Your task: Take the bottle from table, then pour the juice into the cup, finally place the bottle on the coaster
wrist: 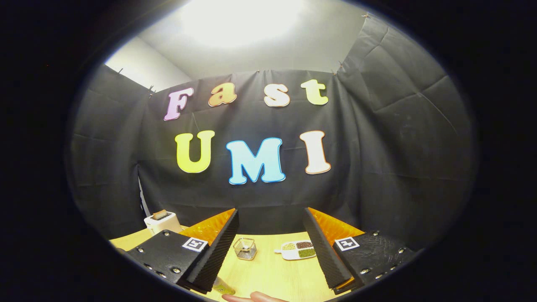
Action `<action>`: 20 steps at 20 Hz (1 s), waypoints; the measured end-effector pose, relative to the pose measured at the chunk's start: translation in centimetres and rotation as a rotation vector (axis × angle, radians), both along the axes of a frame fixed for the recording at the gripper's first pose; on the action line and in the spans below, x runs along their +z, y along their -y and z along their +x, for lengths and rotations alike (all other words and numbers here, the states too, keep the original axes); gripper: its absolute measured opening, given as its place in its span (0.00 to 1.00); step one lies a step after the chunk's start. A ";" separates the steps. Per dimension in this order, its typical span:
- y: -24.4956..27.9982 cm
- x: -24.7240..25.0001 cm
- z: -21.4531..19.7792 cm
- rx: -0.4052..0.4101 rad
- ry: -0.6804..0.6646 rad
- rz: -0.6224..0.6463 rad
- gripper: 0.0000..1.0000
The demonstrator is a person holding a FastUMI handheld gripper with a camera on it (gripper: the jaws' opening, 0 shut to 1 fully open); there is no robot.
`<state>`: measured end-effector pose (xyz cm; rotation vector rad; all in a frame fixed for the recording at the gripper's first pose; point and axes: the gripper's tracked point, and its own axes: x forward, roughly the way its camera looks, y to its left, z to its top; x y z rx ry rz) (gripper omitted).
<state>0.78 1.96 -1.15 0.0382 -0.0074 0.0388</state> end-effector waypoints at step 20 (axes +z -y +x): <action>-8.9 -10.5 -0.7 0.166 -0.011 0.018 0.95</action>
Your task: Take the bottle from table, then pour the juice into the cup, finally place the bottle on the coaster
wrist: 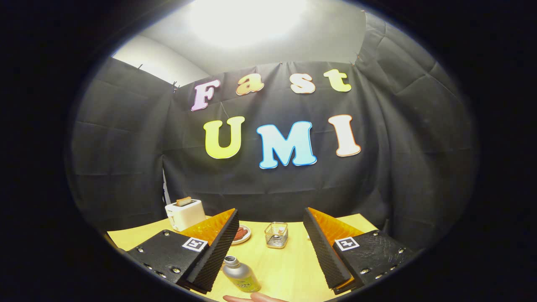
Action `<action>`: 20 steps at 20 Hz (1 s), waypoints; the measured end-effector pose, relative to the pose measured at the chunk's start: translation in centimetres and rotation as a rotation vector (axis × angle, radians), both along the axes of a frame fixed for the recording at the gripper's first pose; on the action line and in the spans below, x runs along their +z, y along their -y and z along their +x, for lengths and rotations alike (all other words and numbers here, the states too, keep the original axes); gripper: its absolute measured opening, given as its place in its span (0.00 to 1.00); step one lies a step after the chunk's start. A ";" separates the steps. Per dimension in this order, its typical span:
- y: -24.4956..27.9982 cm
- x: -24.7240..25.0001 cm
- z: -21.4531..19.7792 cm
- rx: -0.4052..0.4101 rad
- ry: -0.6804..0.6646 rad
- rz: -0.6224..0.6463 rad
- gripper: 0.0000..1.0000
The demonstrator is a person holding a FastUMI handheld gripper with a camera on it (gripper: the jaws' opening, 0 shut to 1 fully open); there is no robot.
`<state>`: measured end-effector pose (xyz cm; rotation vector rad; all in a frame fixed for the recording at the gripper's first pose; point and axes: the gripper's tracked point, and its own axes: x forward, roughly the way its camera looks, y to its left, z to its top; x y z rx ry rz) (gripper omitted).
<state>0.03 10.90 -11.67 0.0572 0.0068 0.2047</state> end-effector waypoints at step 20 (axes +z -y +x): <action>-8.5 -14.2 3.6 0.008 -0.058 -0.132 0.95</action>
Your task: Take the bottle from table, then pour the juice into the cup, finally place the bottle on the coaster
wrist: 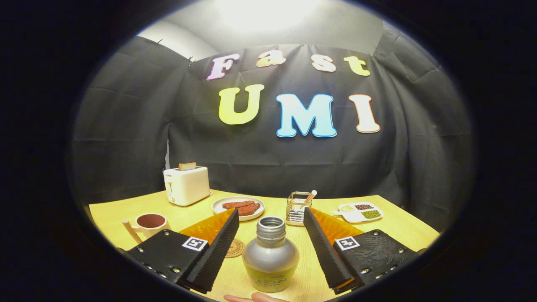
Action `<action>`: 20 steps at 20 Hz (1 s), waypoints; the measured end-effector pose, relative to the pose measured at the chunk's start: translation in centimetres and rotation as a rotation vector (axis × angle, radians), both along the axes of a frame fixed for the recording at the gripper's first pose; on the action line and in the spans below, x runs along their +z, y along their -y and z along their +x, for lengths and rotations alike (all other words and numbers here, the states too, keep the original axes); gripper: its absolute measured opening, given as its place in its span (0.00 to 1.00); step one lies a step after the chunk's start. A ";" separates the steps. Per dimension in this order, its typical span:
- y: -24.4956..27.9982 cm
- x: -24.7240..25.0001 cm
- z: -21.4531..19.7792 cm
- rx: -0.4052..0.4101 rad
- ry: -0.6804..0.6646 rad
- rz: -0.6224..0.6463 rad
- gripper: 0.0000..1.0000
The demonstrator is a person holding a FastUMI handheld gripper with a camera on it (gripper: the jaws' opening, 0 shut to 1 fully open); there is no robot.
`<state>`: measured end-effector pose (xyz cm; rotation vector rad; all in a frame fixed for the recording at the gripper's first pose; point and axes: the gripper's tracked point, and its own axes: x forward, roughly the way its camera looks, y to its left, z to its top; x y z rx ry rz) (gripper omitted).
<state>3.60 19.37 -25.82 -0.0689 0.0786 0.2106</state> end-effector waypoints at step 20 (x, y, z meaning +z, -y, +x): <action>0.0 -7.6 2.7 -0.058 -0.085 0.020 0.95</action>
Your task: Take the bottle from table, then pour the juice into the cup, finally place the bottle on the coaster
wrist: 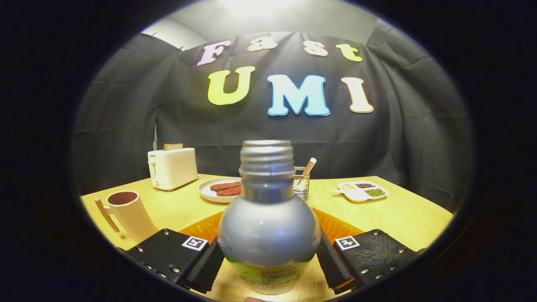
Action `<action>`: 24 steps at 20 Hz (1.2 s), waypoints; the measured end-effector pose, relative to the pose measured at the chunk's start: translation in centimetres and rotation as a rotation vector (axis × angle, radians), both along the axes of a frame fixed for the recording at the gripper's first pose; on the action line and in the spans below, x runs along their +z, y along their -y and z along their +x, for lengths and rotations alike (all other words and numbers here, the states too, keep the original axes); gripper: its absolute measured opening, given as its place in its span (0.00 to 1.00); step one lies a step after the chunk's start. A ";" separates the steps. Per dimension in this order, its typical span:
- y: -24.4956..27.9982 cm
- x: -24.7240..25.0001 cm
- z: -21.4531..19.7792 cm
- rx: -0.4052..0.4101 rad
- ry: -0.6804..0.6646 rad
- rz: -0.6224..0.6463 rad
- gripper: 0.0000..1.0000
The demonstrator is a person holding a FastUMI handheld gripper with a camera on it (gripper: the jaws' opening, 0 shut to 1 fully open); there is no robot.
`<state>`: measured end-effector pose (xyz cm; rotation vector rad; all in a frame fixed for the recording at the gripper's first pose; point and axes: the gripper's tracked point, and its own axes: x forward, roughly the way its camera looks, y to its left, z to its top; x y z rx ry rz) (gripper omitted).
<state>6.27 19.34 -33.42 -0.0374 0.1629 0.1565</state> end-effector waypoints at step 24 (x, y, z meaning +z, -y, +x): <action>-9.4 2.4 2.0 0.087 0.054 -0.553 0.83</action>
